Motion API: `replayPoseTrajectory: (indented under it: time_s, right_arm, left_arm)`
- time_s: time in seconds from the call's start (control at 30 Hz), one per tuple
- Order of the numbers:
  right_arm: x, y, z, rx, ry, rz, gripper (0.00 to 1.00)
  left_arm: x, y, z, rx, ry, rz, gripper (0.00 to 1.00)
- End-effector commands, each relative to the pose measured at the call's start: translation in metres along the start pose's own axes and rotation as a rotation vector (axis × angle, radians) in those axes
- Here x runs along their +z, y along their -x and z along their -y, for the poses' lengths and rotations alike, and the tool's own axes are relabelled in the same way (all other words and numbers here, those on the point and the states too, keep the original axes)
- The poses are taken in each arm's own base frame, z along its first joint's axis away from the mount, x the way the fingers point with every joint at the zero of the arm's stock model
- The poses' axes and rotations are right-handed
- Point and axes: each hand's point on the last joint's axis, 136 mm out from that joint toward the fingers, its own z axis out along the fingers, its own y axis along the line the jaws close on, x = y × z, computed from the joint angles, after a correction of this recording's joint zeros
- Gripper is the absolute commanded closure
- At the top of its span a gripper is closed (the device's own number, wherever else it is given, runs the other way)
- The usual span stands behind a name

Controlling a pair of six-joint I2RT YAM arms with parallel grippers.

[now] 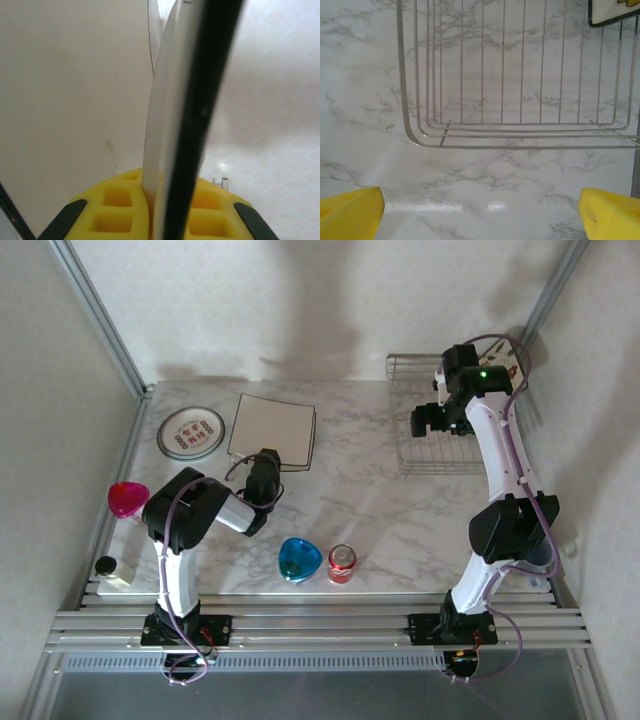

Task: Unload the plates from the dish rack

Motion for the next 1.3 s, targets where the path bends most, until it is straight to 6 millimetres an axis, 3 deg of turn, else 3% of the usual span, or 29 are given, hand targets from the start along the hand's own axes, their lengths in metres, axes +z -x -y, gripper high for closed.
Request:
replayPoseTrajectory:
  time_s: [0.0,0.6,1.27]
  right_arm:
    - [-0.008,0.0,-0.003,-0.016,0.016,0.023,0.01]
    - [-0.007,0.001,-0.001,-0.014,0.009,0.031,0.01]
    - [-0.01,-0.001,-0.003,-0.01,0.024,0.047,0.01]
  left_arm:
    - [0.001,0.004,0.069,-0.172,-0.224,0.035,1.0]
    - [0.02,-0.009,0.046,-0.182,-0.126,-0.011,1.0]
    - [0.017,-0.002,0.03,-0.142,-0.01,0.023,1.0]
